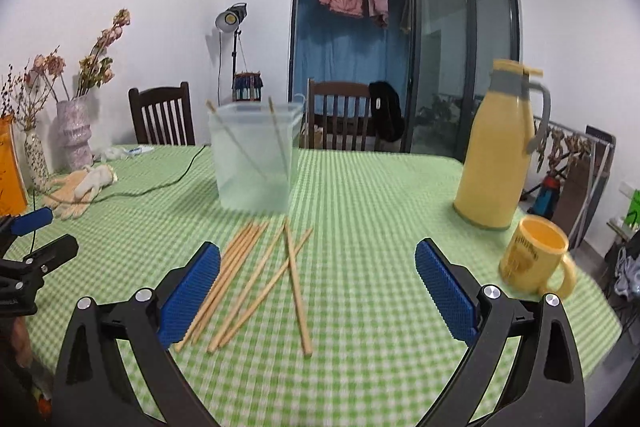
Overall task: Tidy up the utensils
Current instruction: 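Withdraw both tools from the container and move back to the chopsticks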
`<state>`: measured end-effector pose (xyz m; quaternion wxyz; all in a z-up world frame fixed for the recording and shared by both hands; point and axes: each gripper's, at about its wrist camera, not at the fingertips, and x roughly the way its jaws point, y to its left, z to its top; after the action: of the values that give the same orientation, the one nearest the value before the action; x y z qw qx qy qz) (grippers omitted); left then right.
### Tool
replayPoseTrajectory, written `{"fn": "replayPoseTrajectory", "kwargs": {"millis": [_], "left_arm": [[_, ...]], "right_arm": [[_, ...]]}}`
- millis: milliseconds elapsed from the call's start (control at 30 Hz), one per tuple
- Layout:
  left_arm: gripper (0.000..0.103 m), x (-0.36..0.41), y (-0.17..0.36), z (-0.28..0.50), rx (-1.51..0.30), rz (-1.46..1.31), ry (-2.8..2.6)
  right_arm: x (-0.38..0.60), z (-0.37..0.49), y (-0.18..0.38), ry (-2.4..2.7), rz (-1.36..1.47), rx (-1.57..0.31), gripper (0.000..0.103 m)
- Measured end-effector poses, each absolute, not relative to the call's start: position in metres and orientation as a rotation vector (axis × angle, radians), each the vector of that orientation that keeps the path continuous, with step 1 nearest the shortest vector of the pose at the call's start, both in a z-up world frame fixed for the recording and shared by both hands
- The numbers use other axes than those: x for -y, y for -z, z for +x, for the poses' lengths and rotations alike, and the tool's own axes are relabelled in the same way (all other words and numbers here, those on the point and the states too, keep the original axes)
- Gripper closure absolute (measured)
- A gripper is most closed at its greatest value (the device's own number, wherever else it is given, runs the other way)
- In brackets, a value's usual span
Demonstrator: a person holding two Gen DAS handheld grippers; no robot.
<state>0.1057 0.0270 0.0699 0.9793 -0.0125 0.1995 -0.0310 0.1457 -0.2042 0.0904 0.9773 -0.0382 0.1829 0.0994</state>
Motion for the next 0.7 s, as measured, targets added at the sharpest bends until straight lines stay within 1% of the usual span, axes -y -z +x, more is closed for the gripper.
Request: {"fn": "replayPoseTrajectory", "kwargs": {"millis": [167,300,533,700], "left_arm": [[0.008,-0.027,-0.048,0.095,-0.416,-0.053,0.050],[0.008,-0.031,-0.032,0.086,-0.446,-0.043,0.028],[0.008,-0.042,-0.012,0.070,-0.488,-0.079,-0.004],[0.008,-0.045,-0.011,0.070,-0.489,-0.068,-0.021]], "right_arm": [[0.201,0.132,-0.059,-0.188,-0.075,-0.427,0.009],[0.198,0.116,-0.045,-0.188,-0.065,-0.441,0.009],[0.197,0.097,-0.028,-0.184,-0.044,-0.465,0.009],[0.202,0.091,-0.021,-0.196,-0.003,-0.485,0.009]]}}
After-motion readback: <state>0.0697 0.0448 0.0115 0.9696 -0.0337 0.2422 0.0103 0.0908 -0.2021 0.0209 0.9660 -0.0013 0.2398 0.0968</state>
